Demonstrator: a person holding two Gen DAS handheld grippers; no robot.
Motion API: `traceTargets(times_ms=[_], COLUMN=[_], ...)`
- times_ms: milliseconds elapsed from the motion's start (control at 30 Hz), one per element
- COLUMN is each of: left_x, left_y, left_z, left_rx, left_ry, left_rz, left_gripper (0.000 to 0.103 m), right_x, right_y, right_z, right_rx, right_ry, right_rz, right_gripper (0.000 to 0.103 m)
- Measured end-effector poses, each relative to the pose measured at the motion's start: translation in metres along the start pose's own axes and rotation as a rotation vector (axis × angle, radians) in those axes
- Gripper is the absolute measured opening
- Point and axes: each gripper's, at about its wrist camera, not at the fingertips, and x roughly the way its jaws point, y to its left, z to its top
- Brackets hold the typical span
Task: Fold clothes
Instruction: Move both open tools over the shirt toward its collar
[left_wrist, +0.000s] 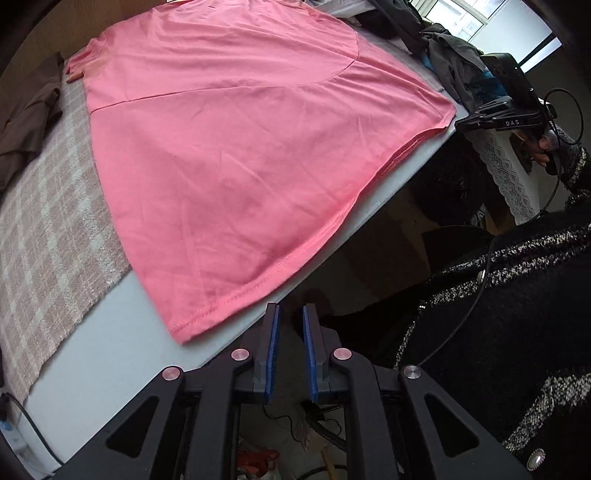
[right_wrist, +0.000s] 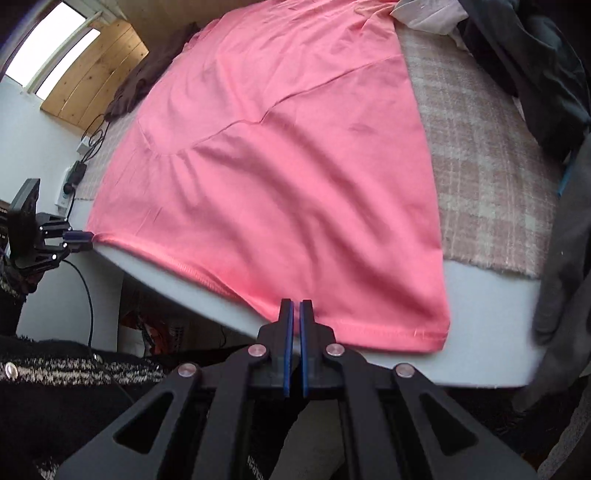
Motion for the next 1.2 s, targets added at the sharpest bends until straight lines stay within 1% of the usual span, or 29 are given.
traceTargets(times_ms=[33,100,167,233,300,333,400,433,500,567,633,667,767,800,867,933,1033,1133,1200], left_x=[-0.006,-0.015,-0.006,0.006,0.018,0.025,0.027,0.021,0.010,0.004,0.003,0.006,0.017,0.020,0.028,0.035,0.046,0.057,0.064], left_y=[0.001,-0.001,-0.009,-0.022,-0.029,-0.030,-0.029,-0.027,-0.024,-0.030,-0.039,-0.047,-0.072,-0.078,-0.091,-0.103,-0.122,-0.141,-0.144], left_z=[0.002,0.018,0.042,0.062,0.075,0.080,0.081,0.081,0.081,0.093,0.107,0.116,0.143,0.151,0.166,0.180,0.203,0.225,0.248], left_rx=[-0.015,-0.026,-0.002,0.053,0.066,0.058,0.050,0.046,0.038,0.041,0.061,0.078,0.132,0.138,0.151,0.164,0.182,0.201,0.147], left_ry=[-0.014,-0.081,-0.105,-0.111,-0.106,-0.090,-0.060,-0.075,-0.104,-0.144,-0.179,-0.190,-0.213,-0.213,-0.211,-0.210,-0.208,-0.206,-0.225], left_rz=[-0.001,0.003,-0.008,0.007,-0.021,-0.023,0.004,0.011,0.025,0.003,-0.024,-0.039,-0.085,-0.087,-0.092,-0.097,-0.104,-0.111,-0.101], left_gripper=[0.011,0.010,0.010,0.010,0.011,0.015,0.014,0.014,0.014,0.013,0.013,0.013,0.016,0.016,0.016,0.016,0.016,0.020,0.020], right_x=[-0.005,-0.009,-0.005,-0.001,0.003,0.005,0.009,0.011,-0.022,-0.060,-0.087,-0.095,-0.103,-0.099,-0.086,-0.073,-0.055,-0.026,-0.001], right_y=[0.003,0.007,0.012,0.016,0.020,0.022,0.027,0.029,0.005,-0.024,-0.042,-0.047,-0.056,-0.059,-0.063,-0.066,-0.074,-0.090,-0.104], right_z=[-0.003,-0.004,0.001,0.006,0.011,0.014,0.019,0.022,0.034,0.053,0.082,0.099,0.159,0.181,0.222,0.262,0.318,0.370,0.396], right_rx=[-0.010,-0.026,-0.037,-0.048,-0.058,-0.063,-0.074,-0.079,-0.003,0.073,0.115,0.127,0.164,0.173,0.191,0.207,0.188,0.158,0.152], right_ry=[0.005,0.013,0.018,0.022,0.027,0.029,0.033,0.036,-0.043,-0.144,-0.232,-0.269,-0.332,-0.333,-0.328,-0.333,-0.315,-0.225,-0.175], right_rz=[-0.003,-0.001,0.011,0.023,0.034,0.040,0.052,0.057,0.079,0.040,-0.030,-0.030,0.050,0.068,0.091,0.075,0.019,-0.021,-0.058], right_gripper=[0.004,0.004,0.004,0.004,0.004,0.004,0.004,0.004,0.004,0.004,0.007,0.011,0.021,0.027,0.034,0.034,0.034,0.037,0.038])
